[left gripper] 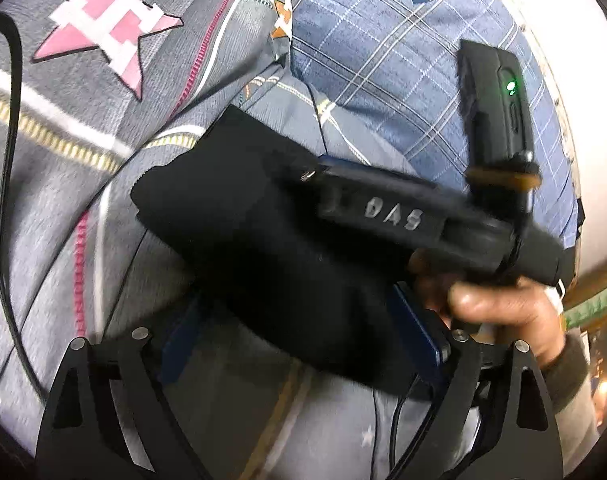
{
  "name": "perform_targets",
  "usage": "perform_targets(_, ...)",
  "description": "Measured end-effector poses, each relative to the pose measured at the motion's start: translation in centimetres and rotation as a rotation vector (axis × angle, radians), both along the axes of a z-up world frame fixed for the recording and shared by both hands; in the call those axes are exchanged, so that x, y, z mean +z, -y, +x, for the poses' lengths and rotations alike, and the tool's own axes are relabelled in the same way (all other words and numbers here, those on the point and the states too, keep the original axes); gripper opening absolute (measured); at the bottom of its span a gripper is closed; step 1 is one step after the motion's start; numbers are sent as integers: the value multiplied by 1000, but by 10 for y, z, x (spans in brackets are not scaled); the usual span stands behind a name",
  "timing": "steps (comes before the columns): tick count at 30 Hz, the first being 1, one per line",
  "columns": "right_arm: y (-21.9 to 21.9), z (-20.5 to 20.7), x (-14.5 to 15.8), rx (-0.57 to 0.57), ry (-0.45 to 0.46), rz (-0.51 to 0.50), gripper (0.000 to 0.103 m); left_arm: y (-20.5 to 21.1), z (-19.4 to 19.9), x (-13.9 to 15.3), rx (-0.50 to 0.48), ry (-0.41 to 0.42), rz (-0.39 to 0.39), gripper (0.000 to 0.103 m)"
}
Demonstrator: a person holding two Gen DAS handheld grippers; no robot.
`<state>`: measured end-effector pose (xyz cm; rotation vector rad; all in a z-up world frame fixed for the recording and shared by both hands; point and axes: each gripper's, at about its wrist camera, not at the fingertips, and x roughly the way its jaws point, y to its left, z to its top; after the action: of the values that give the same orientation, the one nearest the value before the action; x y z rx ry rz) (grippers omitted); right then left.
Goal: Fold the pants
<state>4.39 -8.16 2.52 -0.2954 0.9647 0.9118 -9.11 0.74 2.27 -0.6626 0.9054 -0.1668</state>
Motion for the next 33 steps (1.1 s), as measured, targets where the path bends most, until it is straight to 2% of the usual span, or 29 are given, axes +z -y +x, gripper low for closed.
perform_targets(1, 0, 0, -3, -6, 1, 28, 54, 0, 1, 1, 0, 18, 0, 89)
perform_targets(2, 0, -1, -5, -9, 1, 47, 43, 0, 1, 1, -2, 28, 1, 85)
perform_targets(3, 1, -2, -5, -19, 4, 62, 37, -1, -1, 1, -12, 35, -2, 59)
perform_targets(4, 4, -4, -3, -29, 9, 78, 25, 0, 0, 3, -43, 37, -7, 36)
perform_targets(5, 10, -6, 3, -36, 10, 112, 17, 3, 1, 7, -67, 48, 4, 33)
perform_targets(7, 26, -13, 17, -61, 29, 169, 12, 12, -7, 26, -108, 132, 44, 26)
perform_targets(11, 83, -37, 67, -134, 88, 349, 11, 51, -30, 77, -256, 326, 127, 26)
perform_targets(12, 102, -46, 81, -162, 111, 399, 11, 67, -36, 91, -319, 379, 133, 26)
perform_targets(16, 188, -92, 119, -296, 202, 545, 10, 124, -49, 109, -533, 469, 137, 26)
perform_targets(19, 255, -117, 106, -435, 212, 550, 10, 167, -52, 93, -687, 437, 144, 26)
perform_targets(20, 278, -121, 93, -497, 191, 536, 10, 179, -51, 83, -719, 416, 148, 26)
perform_targets(22, 313, -124, 62, -635, 134, 505, 10, 205, -42, 56, -792, 321, 160, 26)
perform_targets(23, 334, -125, 40, -759, 89, 449, 10, 212, -40, 46, -813, 277, 170, 26)
perform_targets(25, 354, -129, 20, -856, 30, 409, 13, 220, -43, 36, -847, 219, 199, 26)
perform_targets(26, 363, -137, 14, -877, 14, 433, 16, 219, -46, 39, -849, 221, 212, 26)
perform_targets(28, 369, -151, 15, -871, 25, 469, 37, 213, -51, 54, -850, 249, 208, 26)
perform_targets(29, 370, -158, 18, -865, 37, 470, 40, 208, -52, 63, -844, 259, 212, 28)
perform_targets(33, 370, -171, 29, -853, 56, 478, 42, 190, -50, 90, -800, 305, 222, 57)
